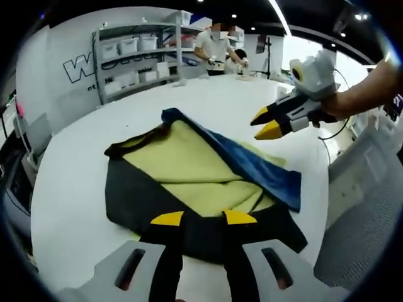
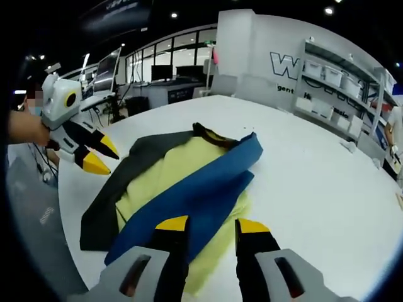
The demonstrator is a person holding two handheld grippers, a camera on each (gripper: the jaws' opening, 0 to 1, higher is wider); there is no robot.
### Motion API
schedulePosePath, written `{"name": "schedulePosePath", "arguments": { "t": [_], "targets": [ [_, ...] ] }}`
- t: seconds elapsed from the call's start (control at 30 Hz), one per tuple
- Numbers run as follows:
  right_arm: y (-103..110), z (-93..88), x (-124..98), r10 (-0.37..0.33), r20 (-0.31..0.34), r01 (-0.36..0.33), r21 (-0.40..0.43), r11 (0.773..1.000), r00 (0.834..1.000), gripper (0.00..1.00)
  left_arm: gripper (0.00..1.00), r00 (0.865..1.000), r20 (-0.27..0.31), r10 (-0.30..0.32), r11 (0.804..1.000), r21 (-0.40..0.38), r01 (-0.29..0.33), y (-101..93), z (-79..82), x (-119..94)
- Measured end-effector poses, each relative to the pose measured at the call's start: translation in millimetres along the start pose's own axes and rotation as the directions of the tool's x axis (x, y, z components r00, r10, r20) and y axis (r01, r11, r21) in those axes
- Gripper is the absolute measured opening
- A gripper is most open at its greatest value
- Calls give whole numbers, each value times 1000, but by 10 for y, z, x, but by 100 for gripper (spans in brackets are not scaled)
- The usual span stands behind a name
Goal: Fold the garment on the visible template until the final outline fits inside the template.
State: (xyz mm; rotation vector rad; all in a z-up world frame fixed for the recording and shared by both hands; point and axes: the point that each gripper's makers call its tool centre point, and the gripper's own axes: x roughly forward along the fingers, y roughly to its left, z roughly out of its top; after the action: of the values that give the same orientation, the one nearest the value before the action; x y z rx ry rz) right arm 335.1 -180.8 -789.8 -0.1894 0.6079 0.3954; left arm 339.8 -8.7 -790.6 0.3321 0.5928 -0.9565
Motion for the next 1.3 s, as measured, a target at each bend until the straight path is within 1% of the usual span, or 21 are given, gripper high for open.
{"name": "schedulePosePath", "arguments": {
  "t": [0.17, 0.33, 0.43, 0.47, 0.53, 0.57, 0.63, 0.7, 0.77, 0.87, 0.97, 1.07, 1.13, 1.23, 1.27, 1.3],
  "targets": [
    [35, -162, -57, -1, -28, 1, 10, 1000, 1000, 23, 23, 1000, -11, -22, 1000, 9, 22, -138, -40, 31],
    [39, -345, -106, -10, -74, 12, 16, 1000, 997, 23, 20, 999, -12, -41, 999, 35, 42, -242, 3, 90],
    [27, -459, -124, -19, -117, 22, 22, 1000, 993, 21, 17, 998, -23, -57, 997, 46, 58, -302, 28, 160],
    [24, -484, -127, -21, -125, 25, 28, 999, 992, 20, 16, 997, -32, -65, 996, 55, 67, -332, 22, 185],
    [21, -543, -130, -23, -142, 28, 37, 999, 990, 17, 13, 994, -70, -88, 991, 96, 94, -416, -22, 242],
    [23, -587, -131, -22, -159, 30, 47, 998, 987, 16, 13, 992, -81, -92, 990, 100, 100, -443, -44, 271],
    [34, -614, -135, -20, -166, 30, 59, 998, 986, 15, 13, 990, -101, -103, 988, 102, 113, -497, -79, 333],
    [46, -687, -127, -14, -190, 29, 78, 997, 982, 14, 13, 987, -120, -108, 987, 108, 121, -533, -103, 375],
    [54, -717, -124, -14, -197, 31, 83, 996, 980, 12, 13, 985, -140, -99, 987, 114, 115, -530, -128, 410],
    [94, -749, -120, -2, -206, 24, 103, 994, 979, 8, 14, 985, -138, -99, 988, 107, 115, -523, -112, 443],
    [123, -753, -103, 5, -206, 18, 110, 994, 979, 6, 13, 982, -162, -98, 985, 122, 118, -526, -149, 482],
    [123, -746, -95, 6, -205, 19, 123, 992, 979, 5, 14, 982, -155, -112, 984, 119, 131, -547, -131, 479],
    [114, -746, -91, 6, -204, 21, 126, 992, 979, 4, 13, 980, -166, -109, 982, 135, 132, -548, -149, 484],
    [109, -744, -88, 7, -206, 18, 121, 992, 978, 0, 11, 979, -175, -101, 980, 154, 129, -532, -174, 488],
    [108, -744, -91, 6, -208, 18, 114, 993, 978, 0, 5, 981, -176, -87, 979, 170, 117, -506, -178, 476],
    [111, -743, -91, 8, -211, 16, 111, 994, 977, 0, 5, 981, -175, -85, 979, 169, 115, -500, -180, 471]
  ]
}}
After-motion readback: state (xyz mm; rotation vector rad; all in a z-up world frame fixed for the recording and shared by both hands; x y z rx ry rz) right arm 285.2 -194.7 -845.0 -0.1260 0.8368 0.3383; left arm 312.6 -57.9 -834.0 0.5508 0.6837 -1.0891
